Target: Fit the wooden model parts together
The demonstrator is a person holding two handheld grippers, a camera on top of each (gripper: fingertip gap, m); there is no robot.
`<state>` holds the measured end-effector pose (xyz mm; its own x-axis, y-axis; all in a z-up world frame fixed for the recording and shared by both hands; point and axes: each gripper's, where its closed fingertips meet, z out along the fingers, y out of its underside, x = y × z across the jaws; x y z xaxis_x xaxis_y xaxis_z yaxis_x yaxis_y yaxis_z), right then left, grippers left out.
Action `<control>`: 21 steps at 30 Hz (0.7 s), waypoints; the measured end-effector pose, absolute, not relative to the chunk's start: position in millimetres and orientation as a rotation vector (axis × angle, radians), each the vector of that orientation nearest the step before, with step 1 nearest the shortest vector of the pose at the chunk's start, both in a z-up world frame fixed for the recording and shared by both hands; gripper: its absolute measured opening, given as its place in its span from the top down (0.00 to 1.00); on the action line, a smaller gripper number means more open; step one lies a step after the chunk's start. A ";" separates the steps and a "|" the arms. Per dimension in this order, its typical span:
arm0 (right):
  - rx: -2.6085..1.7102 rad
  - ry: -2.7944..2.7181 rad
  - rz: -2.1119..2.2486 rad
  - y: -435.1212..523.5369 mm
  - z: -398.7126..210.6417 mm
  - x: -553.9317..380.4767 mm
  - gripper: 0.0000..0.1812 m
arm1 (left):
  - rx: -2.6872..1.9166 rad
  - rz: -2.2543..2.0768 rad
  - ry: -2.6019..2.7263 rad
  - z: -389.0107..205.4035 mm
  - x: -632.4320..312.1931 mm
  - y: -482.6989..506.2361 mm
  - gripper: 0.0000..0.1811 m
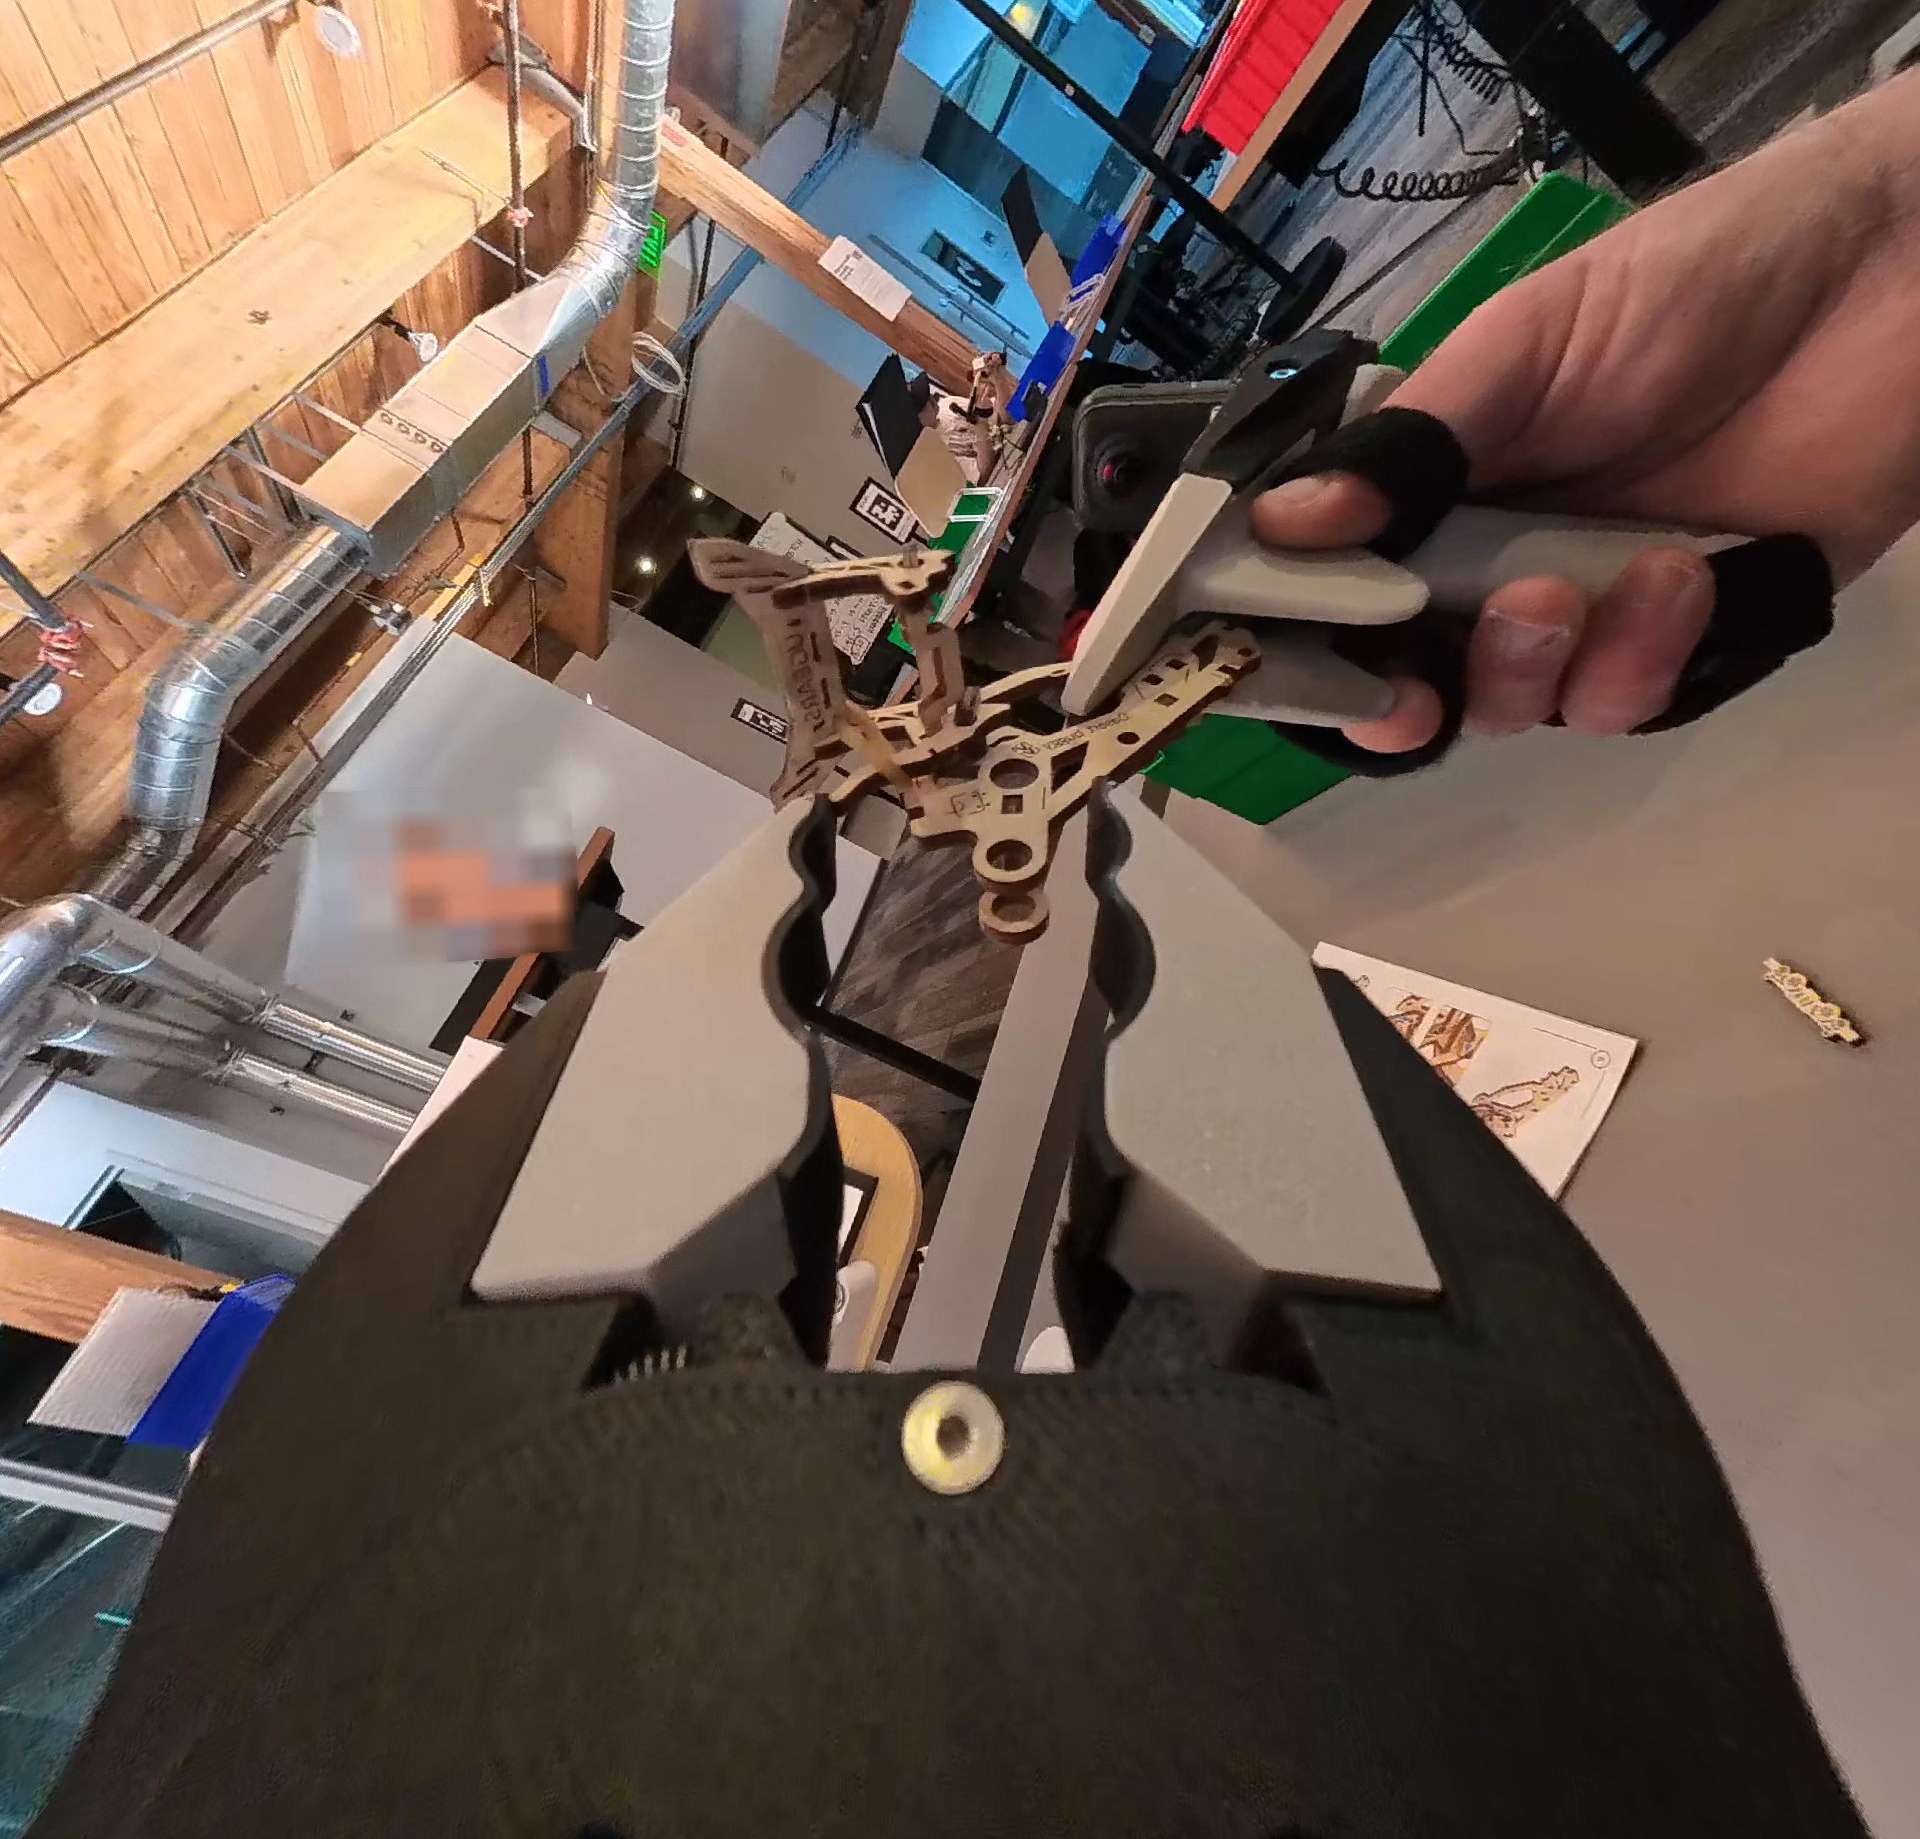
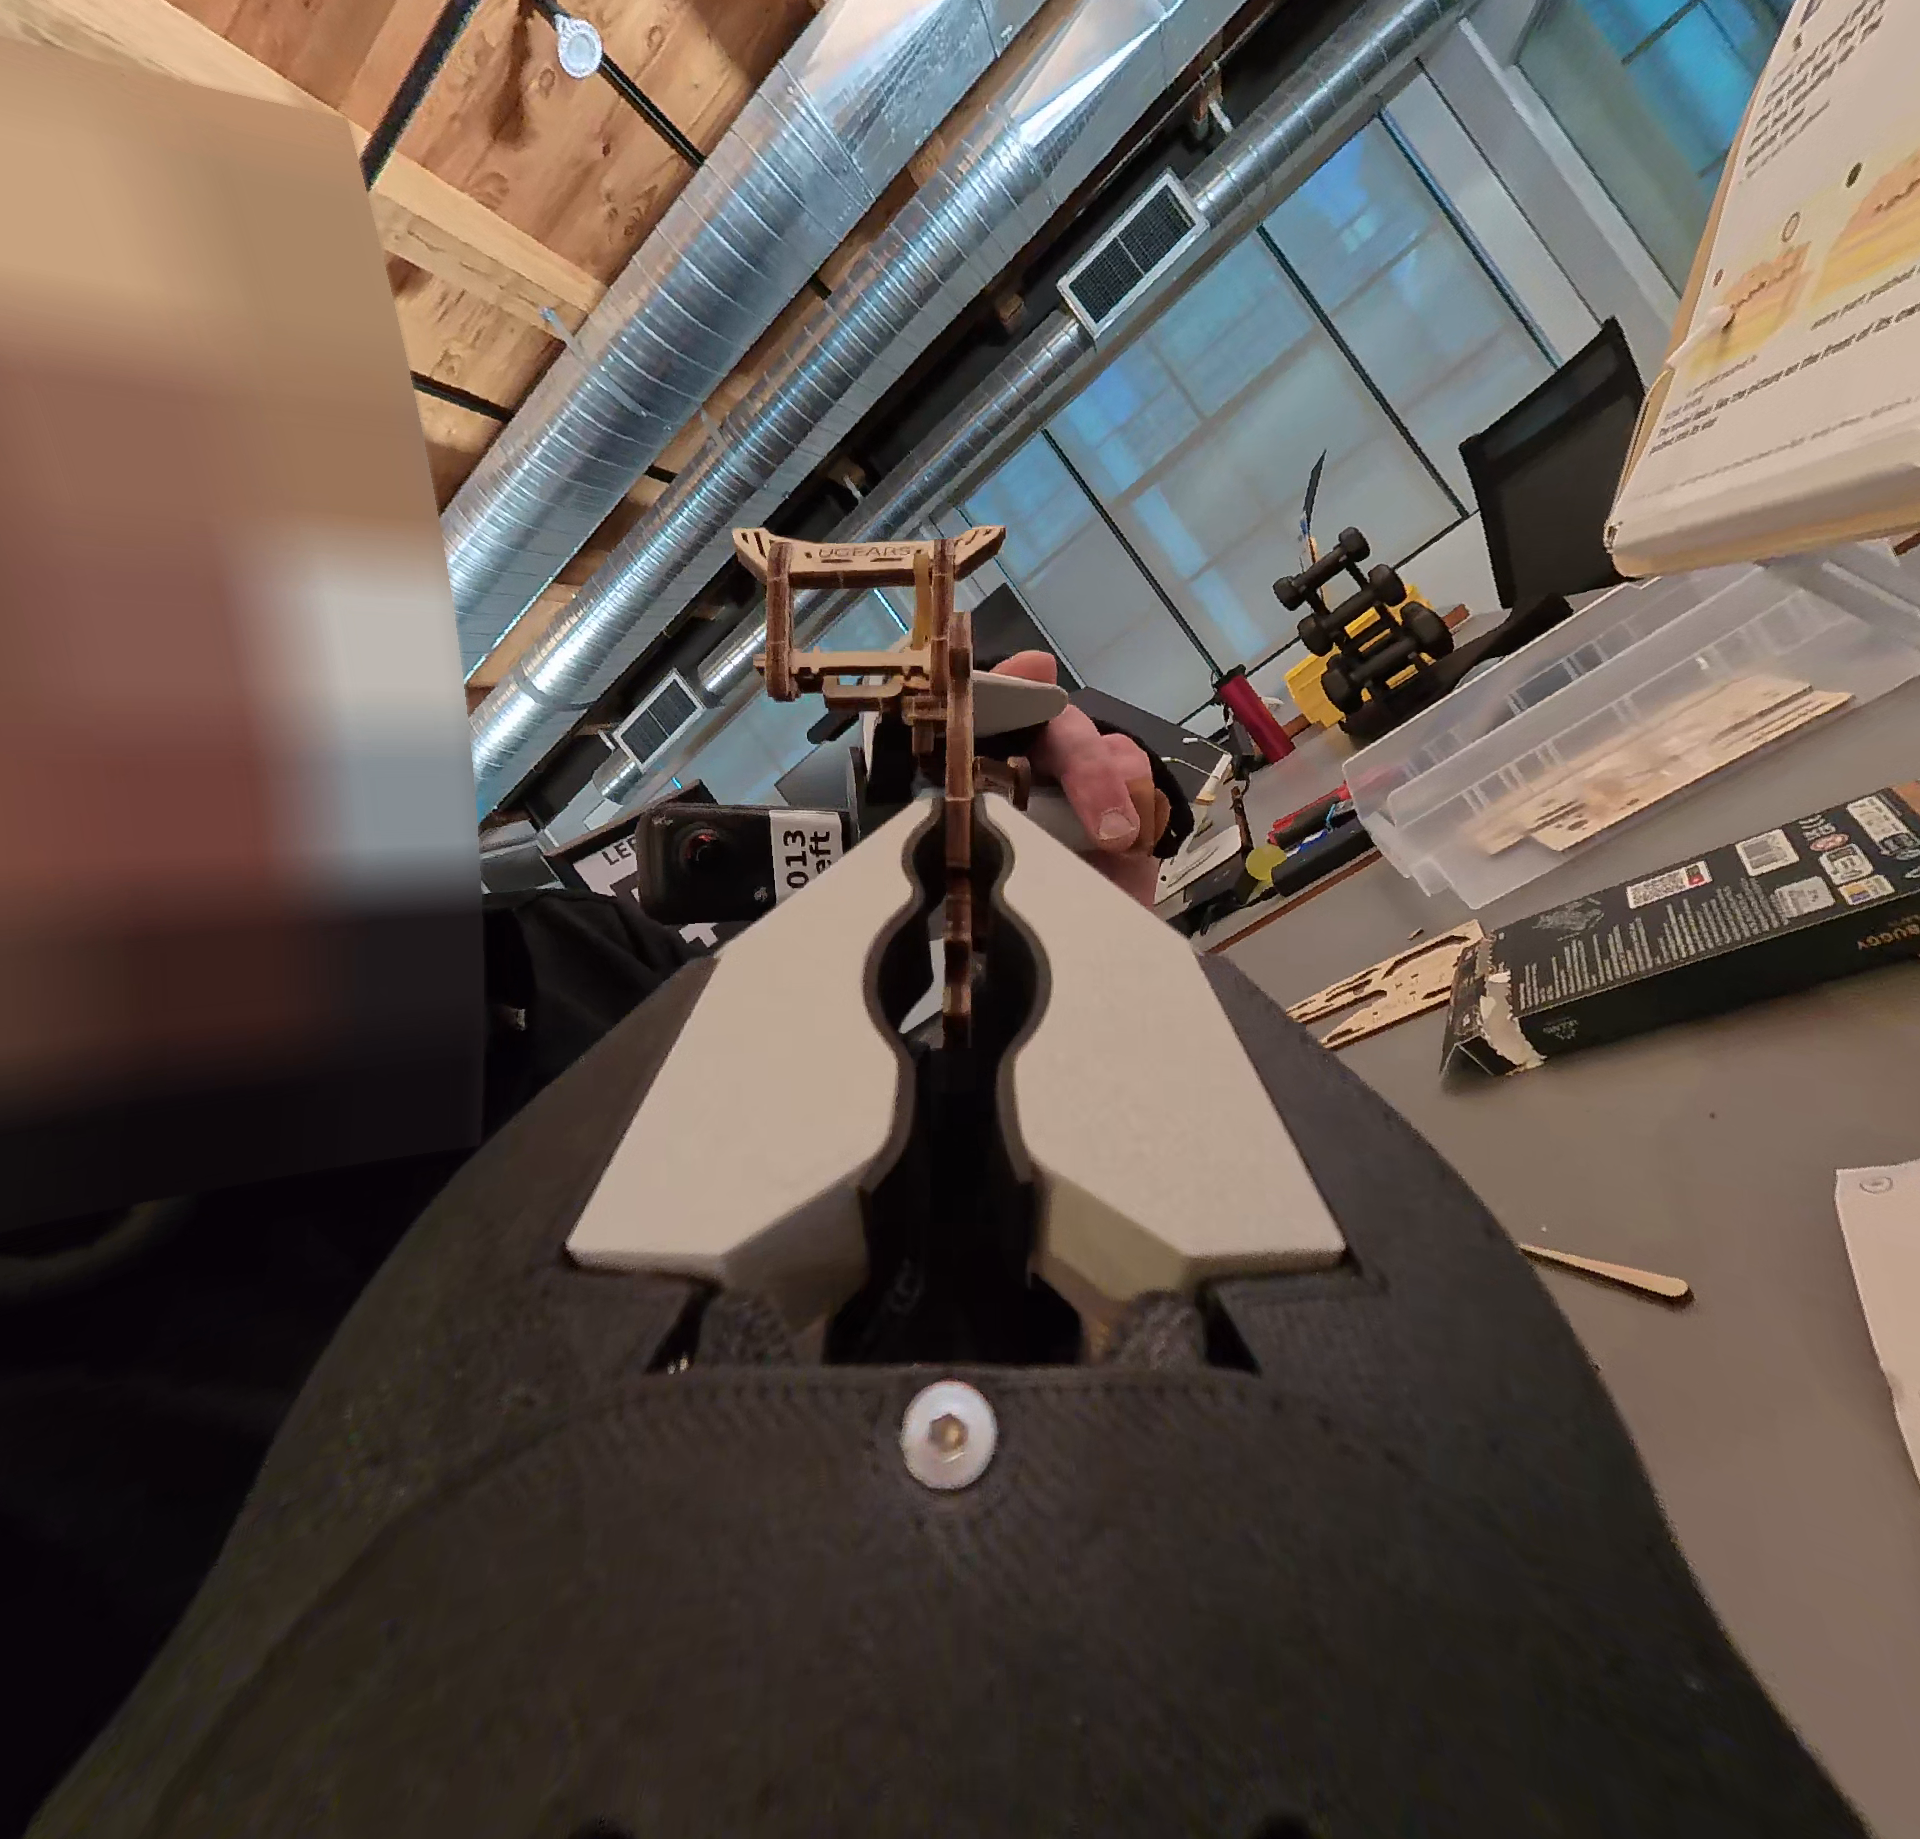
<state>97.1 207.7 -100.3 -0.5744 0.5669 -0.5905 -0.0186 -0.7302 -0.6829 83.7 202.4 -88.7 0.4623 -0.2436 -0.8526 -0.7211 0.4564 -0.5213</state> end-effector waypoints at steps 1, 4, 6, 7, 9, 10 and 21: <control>-1.206 -0.907 2.340 208.2 -100.7 97.0 1.00 | -1.098 0.383 1.090 -89.4 83.6 202.6 0.75; -1.201 -0.893 2.332 209.9 -100.8 97.0 1.00 | -1.100 0.380 1.079 -90.0 82.7 203.0 0.75; -1.196 -0.888 2.318 210.1 -99.1 97.0 1.00 | -1.099 0.376 1.066 -89.3 81.7 203.1 0.75; -1.191 -0.878 2.318 210.6 -97.7 97.5 1.00 | -1.098 0.374 1.063 -88.7 81.6 202.6 0.76; -1.178 -0.859 2.327 212.3 -95.1 98.9 1.00 | -1.100 0.361 1.061 -88.6 81.4 202.3 0.77; -1.183 -0.860 2.319 212.8 -95.2 98.6 1.00 | -1.102 0.358 1.061 -89.0 81.1 202.6 0.77; -1.209 -0.846 2.331 211.9 -100.7 96.1 1.00 | -1.122 0.301 1.051 -96.3 77.9 201.2 0.78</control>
